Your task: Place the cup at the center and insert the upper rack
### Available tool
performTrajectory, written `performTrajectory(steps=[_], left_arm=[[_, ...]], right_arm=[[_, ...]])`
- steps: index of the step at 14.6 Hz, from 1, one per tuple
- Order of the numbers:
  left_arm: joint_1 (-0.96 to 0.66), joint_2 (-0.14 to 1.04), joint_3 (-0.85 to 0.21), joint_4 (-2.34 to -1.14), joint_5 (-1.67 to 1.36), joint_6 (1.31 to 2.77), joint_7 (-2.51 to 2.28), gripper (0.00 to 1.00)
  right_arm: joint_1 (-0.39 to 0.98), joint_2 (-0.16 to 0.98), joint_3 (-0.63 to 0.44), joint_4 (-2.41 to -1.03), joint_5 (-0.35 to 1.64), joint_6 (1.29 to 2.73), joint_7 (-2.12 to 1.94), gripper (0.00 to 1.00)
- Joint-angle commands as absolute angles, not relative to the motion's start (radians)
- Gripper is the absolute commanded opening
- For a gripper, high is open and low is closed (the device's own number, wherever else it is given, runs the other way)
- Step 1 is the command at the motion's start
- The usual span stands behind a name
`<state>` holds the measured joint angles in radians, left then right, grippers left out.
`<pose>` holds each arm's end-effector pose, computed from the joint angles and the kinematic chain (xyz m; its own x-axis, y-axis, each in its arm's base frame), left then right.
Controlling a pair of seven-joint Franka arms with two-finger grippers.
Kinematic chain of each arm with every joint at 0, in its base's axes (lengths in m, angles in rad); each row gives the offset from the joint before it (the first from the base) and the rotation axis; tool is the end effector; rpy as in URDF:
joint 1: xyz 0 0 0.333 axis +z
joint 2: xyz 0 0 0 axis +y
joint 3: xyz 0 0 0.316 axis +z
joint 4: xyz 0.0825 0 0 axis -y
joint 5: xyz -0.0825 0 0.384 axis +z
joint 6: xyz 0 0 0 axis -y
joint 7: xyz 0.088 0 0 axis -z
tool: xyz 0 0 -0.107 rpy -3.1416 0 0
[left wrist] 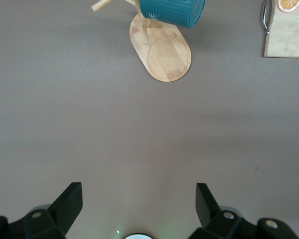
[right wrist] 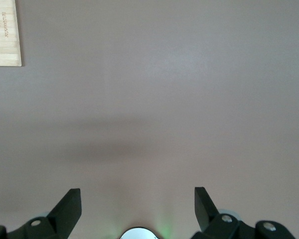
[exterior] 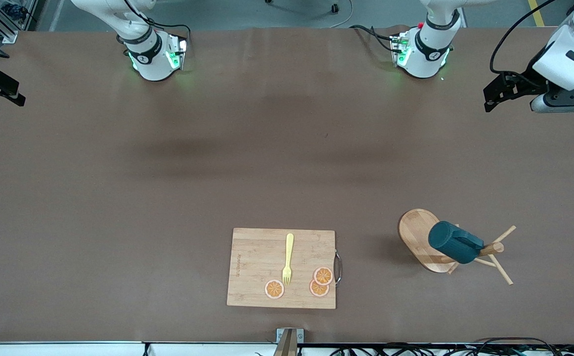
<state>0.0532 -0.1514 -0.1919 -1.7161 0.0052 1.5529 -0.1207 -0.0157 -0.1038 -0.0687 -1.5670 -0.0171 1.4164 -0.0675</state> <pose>0.4991 -0.0767 0.6331 0.9998 -0.0154 -0.0103 -0.0158 -0.9992 -0.0355 0.5031 -0.0468 0.6680 0.9987 -0.0187 -0.0476 -0.0184 -0.9998 0.0067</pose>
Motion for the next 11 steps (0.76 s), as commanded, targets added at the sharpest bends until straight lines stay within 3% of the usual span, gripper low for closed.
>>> performTrajectory(steps=[1, 11], left_arm=[[0.057, -0.147, -0.190, -1.690, -0.006, 1.531, -0.110, 1.00], [0.057, -0.138, -0.190, -1.687, -0.011, 1.529, -0.110, 1.00]], right_arm=[[-0.023, -0.129, -0.061, -1.586, -0.028, 1.420, -0.067, 1.00], [-0.025, -0.127, -0.063, -1.588, -0.028, 1.420, -0.067, 1.00]])
